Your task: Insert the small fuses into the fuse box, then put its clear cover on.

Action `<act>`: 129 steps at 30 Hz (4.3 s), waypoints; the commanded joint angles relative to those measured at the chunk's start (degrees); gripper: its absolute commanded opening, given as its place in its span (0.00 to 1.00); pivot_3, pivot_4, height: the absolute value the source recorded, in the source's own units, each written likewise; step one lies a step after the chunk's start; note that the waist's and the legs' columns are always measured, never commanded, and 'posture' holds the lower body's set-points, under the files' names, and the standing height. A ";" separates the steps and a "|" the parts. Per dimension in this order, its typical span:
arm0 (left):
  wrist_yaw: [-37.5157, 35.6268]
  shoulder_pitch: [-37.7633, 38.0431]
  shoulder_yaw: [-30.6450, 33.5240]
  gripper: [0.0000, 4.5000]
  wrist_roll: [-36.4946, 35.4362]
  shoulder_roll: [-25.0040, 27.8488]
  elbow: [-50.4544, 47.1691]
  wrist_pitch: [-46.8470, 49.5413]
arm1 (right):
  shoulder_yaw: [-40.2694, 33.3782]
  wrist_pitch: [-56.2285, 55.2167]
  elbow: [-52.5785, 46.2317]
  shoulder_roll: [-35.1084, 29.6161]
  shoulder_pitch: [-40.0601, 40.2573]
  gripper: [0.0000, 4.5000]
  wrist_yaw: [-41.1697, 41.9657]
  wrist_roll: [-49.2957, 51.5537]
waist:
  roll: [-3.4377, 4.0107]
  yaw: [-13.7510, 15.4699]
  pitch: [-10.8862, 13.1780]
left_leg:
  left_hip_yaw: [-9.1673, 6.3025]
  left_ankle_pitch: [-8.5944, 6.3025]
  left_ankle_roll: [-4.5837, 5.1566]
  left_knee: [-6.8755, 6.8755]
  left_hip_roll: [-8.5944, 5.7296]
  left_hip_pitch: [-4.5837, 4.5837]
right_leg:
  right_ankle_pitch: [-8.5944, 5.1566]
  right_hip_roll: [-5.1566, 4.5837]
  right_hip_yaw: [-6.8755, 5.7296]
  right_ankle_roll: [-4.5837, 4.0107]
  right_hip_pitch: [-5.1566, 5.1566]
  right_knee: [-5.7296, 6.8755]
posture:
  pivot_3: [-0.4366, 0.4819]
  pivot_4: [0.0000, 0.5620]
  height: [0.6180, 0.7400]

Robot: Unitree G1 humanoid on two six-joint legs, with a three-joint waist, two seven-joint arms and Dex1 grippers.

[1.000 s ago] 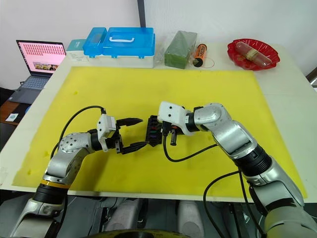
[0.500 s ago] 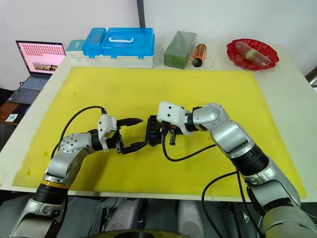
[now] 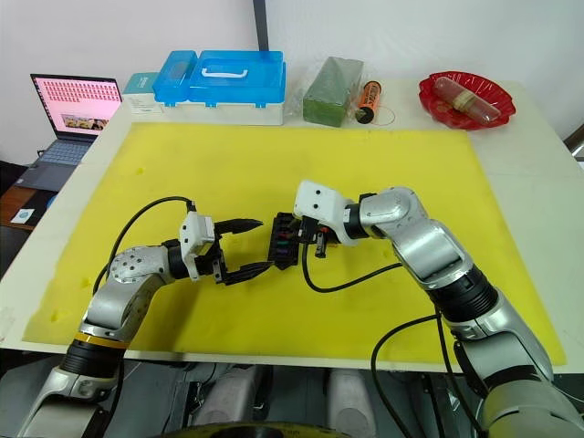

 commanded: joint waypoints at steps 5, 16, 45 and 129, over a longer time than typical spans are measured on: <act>-0.14 -1.37 0.24 1.00 -0.20 0.20 -1.10 -0.89 | -2.76 1.62 -1.19 1.39 -1.96 0.14 0.92 3.09 | 0.00 -0.08 0.00 | 0.00 0.00 0.00 0.00 0.00 0.00 | 0.00 0.00 0.00 0.00 0.00 0.00 | 0.48 0.27 1.00; 0.27 -1.30 0.18 1.00 -0.03 0.27 -1.51 -0.67 | -0.49 -0.59 1.47 3.81 -0.42 0.01 -0.58 0.99 | 0.00 -0.02 0.00 | 0.00 0.00 0.00 0.01 0.00 0.00 | 0.02 0.02 0.00 0.00 -0.01 0.01 | 0.48 0.27 1.00; 0.29 -0.68 0.43 1.00 0.31 1.24 -1.18 -0.65 | 0.63 -8.05 11.51 4.57 6.02 0.01 -1.42 -2.91 | 0.13 0.09 -0.32 | -0.06 -0.05 0.05 -0.15 0.02 0.92 | -0.03 0.01 0.00 0.03 0.97 -0.12 | 0.48 0.27 1.00; -8.46 -3.80 3.93 1.00 -9.94 12.76 -17.50 9.11 | -33.07 53.37 28.42 4.69 -0.09 0.71 -33.41 49.36 | 0.32 -0.27 -0.04 | 0.18 -0.02 0.06 -0.71 0.05 0.86 | -0.06 0.01 0.11 0.03 0.65 -0.23 | 0.48 0.27 1.00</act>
